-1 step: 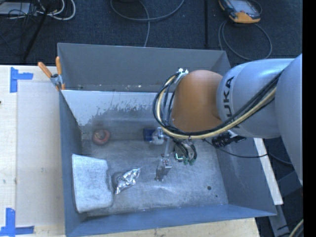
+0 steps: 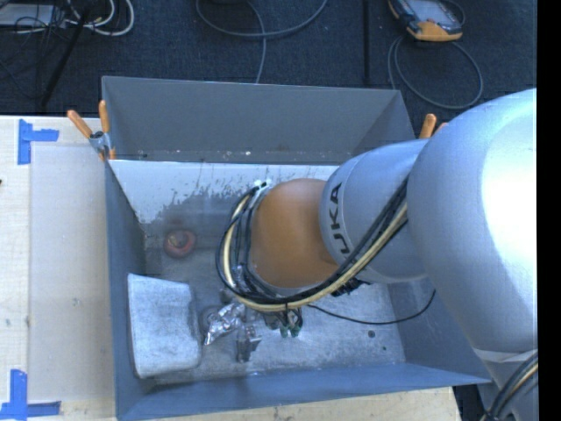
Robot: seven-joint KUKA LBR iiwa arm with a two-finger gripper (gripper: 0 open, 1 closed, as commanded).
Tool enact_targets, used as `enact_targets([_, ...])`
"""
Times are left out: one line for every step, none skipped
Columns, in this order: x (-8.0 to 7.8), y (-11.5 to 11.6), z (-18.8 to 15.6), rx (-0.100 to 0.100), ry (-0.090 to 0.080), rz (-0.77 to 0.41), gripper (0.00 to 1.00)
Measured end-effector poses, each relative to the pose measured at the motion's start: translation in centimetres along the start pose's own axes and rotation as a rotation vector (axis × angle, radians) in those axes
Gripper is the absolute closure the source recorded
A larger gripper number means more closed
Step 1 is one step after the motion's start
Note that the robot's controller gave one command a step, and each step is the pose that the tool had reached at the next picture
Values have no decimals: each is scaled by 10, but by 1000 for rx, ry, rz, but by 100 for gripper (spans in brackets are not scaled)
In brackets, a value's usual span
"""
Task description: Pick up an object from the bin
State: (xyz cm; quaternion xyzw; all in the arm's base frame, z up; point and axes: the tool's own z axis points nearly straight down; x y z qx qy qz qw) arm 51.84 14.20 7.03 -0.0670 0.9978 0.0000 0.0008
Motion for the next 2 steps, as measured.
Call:
enact_targets([-1, -1, -3, -2, 0, 8, 100])
enact_targets([-31, -21, -179, 0, -8, -141, 100])
